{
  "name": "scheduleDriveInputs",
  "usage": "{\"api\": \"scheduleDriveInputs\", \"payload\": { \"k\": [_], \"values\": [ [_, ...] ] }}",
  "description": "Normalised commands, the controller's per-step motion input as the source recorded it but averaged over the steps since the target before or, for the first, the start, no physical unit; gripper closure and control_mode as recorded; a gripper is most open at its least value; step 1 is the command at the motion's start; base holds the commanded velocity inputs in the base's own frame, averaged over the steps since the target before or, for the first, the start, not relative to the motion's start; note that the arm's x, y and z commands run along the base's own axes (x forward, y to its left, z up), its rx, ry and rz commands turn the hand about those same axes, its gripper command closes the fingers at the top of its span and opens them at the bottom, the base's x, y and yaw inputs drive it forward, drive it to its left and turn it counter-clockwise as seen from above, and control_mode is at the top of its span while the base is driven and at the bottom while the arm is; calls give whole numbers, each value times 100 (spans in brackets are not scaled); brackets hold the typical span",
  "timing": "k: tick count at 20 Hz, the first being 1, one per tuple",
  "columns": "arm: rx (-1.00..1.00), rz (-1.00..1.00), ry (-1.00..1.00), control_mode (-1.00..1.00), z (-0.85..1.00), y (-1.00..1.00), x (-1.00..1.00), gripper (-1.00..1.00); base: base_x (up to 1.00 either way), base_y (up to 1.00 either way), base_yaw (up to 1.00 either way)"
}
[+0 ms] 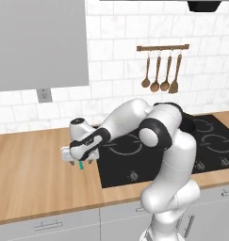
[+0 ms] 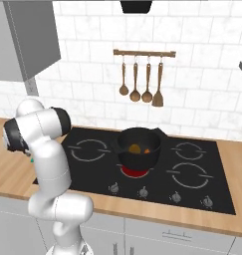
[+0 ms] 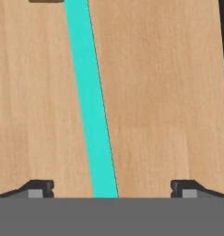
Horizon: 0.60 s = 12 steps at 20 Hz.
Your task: Put the avocado and carrot in the pot. Retrieve the spatula and lightly stir the vegetables in the pot.
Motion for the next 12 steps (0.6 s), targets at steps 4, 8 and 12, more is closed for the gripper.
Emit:
{"api": "scheduleDriveInputs", "payload": {
  "k": [4, 8, 12],
  "values": [
    [0, 0, -7, -100, -25, 0, 0, -100, 0, 0, 0],
    [0, 0, -1, -100, -25, 1, 1, 100, 0, 0, 0],
    [0, 0, 0, -100, -25, 0, 0, 100, 0, 0, 0]
  ]
}}
